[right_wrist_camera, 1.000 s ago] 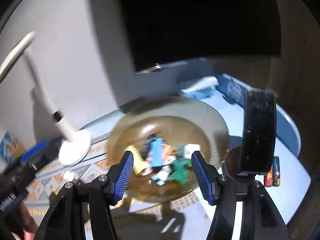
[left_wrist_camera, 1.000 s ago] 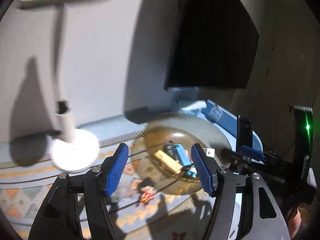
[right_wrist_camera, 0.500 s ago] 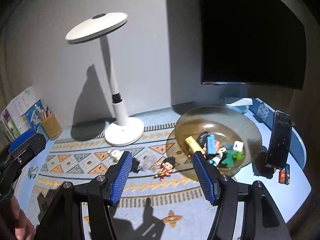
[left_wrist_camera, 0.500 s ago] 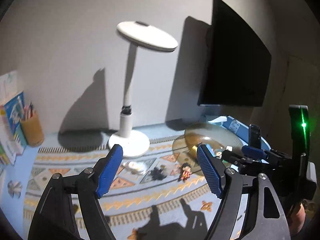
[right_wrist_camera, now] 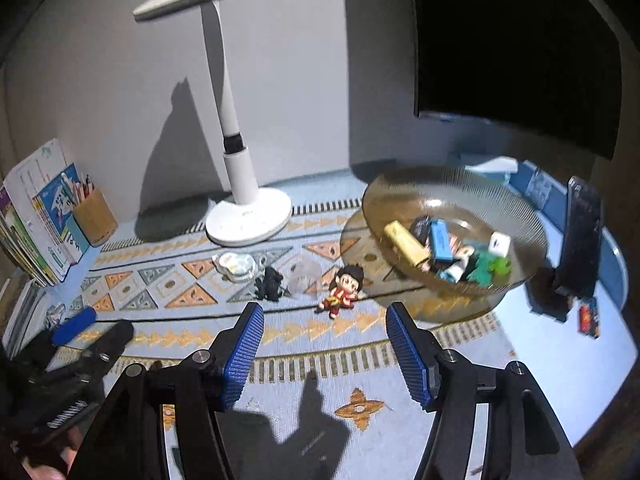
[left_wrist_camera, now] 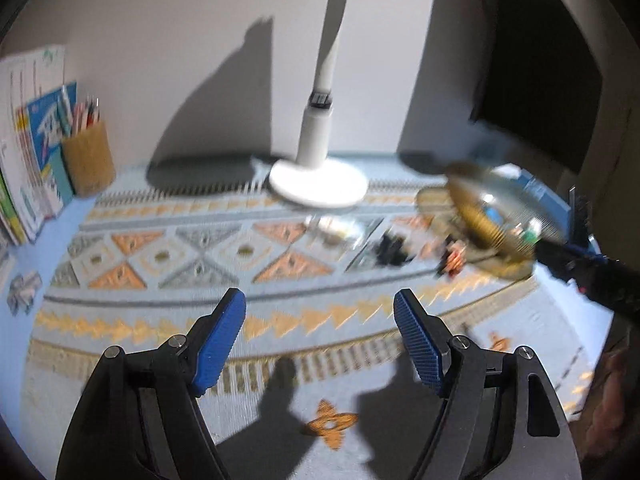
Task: Organize rigid objects
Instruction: 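Move both tools back toward the items on the rug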
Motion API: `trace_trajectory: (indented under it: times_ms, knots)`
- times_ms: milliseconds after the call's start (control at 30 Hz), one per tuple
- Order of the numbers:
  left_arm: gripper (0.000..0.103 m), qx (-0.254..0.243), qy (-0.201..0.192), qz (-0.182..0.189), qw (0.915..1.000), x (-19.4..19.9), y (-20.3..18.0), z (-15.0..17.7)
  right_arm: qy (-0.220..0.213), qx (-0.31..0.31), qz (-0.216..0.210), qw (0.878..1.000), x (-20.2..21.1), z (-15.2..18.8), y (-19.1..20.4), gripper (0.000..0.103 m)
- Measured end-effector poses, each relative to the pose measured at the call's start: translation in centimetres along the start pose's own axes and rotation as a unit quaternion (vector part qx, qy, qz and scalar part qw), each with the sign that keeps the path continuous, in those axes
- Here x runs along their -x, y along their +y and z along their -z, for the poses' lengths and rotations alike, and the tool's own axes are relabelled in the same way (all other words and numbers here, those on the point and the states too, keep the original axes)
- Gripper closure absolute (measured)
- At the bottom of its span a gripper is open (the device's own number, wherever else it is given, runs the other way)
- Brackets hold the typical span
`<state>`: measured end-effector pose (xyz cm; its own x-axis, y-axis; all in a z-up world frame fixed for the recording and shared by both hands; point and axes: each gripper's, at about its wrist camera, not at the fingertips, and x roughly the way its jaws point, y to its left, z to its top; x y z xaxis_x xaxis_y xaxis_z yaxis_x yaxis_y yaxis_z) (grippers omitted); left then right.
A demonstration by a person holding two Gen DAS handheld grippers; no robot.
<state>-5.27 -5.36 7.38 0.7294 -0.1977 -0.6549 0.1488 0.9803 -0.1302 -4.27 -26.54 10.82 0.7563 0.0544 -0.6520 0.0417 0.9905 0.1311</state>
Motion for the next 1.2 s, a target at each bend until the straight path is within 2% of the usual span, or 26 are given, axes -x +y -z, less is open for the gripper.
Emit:
trace_trajectory:
  times_ms: [67,100,167,233,300,367,633,967,1067,1200]
  knots:
    - [0.028,0.006,0.018,-0.005,0.9998,-1.5,0.5,1.0,-0.003,-0.005,0.001,1.0,-1.6,1.3,-0.7,0.03]
    - [0.028,0.012,0.028,-0.005,0.9995,-2.3,0.8,1.6,-0.007,-0.005,0.007,1.0,-2.3,2.0,-1.0,0.029]
    - [0.028,0.017,0.038,-0.009,0.9991,-3.2,1.1,2.4,0.003,0.001,0.019,1.0,-3.7,3.1,-1.3,0.028]
    - [0.028,0.021,0.051,-0.009,0.9984,-3.7,1.3,2.5,0.018,-0.007,0.009,1.0,-4.8,3.8,-1.8,0.028]
    - [0.028,0.021,0.043,-0.008,0.9988,-3.6,1.2,2.5,0.028,-0.024,-0.01,0.999,-5.7,4.3,-2.5,0.028]
    - [0.028,0.016,0.051,-0.009,0.9985,-3.8,1.0,2.6,0.039,-0.03,-0.01,0.999,-6.5,4.4,-2.7,0.028]
    - [0.028,0.01,0.063,-0.006,0.9979,-4.3,0.7,2.7,0.048,-0.025,-0.009,0.999,-7.1,4.4,-2.6,0.028]
    - [0.028,-0.005,0.068,-0.009,0.9976,-4.5,0.2,2.9,0.073,-0.089,-0.027,0.993,-8.2,4.4,-5.2,0.028]
    - [0.028,-0.016,0.072,-0.003,0.9972,-4.7,-0.1,2.8,0.073,-0.084,-0.022,0.994,-8.1,4.3,-4.9,0.028]
    - [0.028,-0.032,0.09,0.038,0.9947,-5.4,-0.6,1.5,0.097,-0.088,-0.034,0.991,-8.9,3.9,-4.8,0.028]
